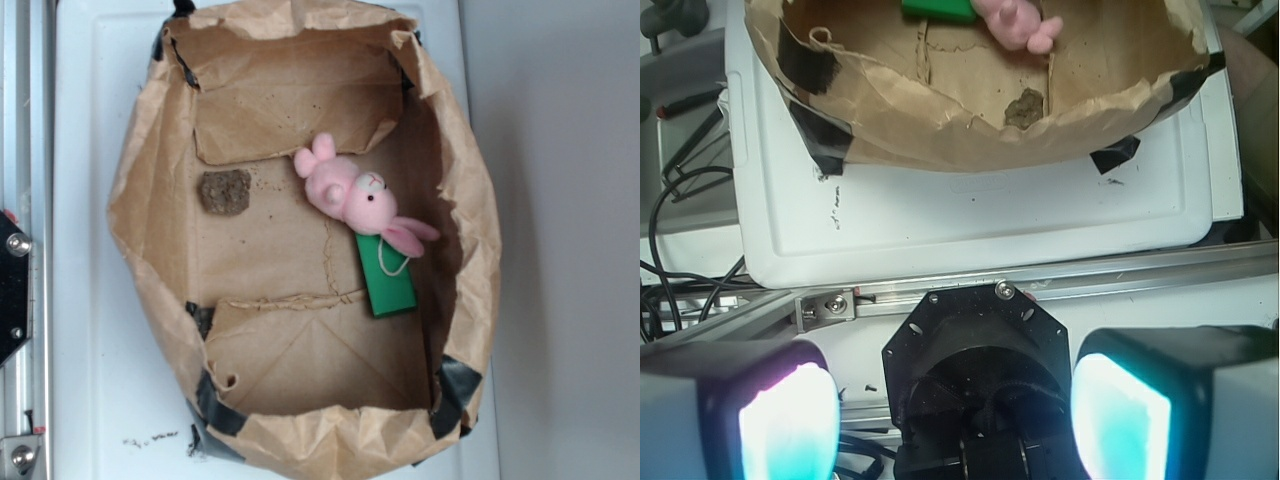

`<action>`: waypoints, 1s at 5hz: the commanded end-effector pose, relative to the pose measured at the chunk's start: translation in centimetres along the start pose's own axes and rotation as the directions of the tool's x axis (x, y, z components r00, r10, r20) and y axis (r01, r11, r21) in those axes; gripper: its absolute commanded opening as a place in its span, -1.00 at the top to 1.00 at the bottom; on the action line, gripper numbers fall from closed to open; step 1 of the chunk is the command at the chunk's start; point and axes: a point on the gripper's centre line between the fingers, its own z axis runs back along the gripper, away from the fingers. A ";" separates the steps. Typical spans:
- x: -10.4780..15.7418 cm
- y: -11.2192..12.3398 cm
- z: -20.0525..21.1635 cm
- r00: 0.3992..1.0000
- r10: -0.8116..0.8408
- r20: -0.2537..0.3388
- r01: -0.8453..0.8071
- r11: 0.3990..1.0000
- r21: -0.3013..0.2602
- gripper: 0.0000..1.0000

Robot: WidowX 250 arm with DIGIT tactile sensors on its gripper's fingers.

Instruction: Grab the rock.

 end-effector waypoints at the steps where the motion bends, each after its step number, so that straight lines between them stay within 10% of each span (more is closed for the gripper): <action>1: 8.3 0.6 -0.3 0.993 -0.066 0.102 0.075 0.993 -0.085 -1.00; 5: 12.7 6.2 -10.5 0.989 -0.131 0.071 0.129 0.991 0.026 -1.00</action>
